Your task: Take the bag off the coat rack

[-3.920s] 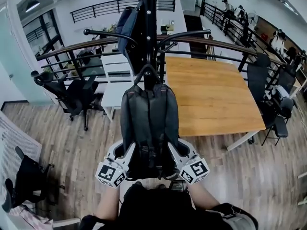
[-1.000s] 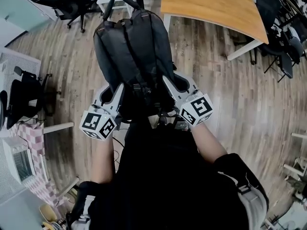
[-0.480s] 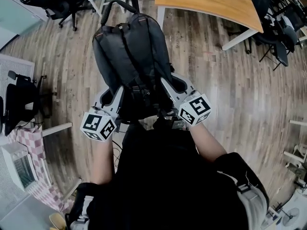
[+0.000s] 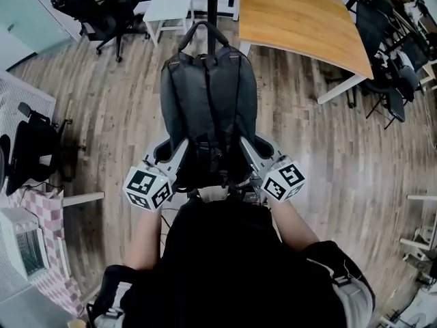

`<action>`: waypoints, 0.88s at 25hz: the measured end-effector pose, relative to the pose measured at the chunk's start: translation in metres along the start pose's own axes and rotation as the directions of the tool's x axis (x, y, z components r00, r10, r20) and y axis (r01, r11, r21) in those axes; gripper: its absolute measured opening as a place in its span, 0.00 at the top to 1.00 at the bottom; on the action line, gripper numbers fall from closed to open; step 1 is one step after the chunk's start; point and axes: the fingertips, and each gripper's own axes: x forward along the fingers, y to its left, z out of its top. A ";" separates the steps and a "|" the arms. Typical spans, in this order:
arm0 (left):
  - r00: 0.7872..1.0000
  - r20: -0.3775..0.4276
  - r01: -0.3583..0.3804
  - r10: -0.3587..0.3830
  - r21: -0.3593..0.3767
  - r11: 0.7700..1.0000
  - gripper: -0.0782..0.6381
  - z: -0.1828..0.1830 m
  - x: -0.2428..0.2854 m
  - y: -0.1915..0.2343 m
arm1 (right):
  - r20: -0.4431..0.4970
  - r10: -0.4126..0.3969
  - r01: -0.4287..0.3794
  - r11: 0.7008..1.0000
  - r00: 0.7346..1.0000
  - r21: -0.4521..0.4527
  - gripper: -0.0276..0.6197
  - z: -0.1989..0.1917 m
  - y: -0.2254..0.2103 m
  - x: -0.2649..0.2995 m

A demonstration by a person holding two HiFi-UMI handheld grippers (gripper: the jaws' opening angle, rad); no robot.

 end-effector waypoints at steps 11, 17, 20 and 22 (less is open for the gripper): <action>0.999 0.038 0.018 -0.018 -0.003 1.000 0.77 0.018 -0.004 0.013 | 0.018 -0.001 0.002 0.997 1.000 -0.071 0.81 0.019 0.008 0.019; 0.997 0.068 0.033 -0.031 -0.029 0.999 0.77 0.021 -0.007 0.012 | 0.029 -0.010 0.012 0.997 1.000 -0.072 0.81 0.021 0.010 0.018; 0.997 0.073 0.036 -0.034 -0.033 0.999 0.77 0.024 -0.008 0.011 | 0.029 -0.016 0.018 0.997 0.999 -0.078 0.81 0.022 0.012 0.016; 0.996 0.077 0.040 -0.038 -0.037 0.999 0.77 0.026 -0.008 0.011 | 0.030 -0.022 0.025 0.996 0.999 -0.081 0.81 0.024 0.013 0.015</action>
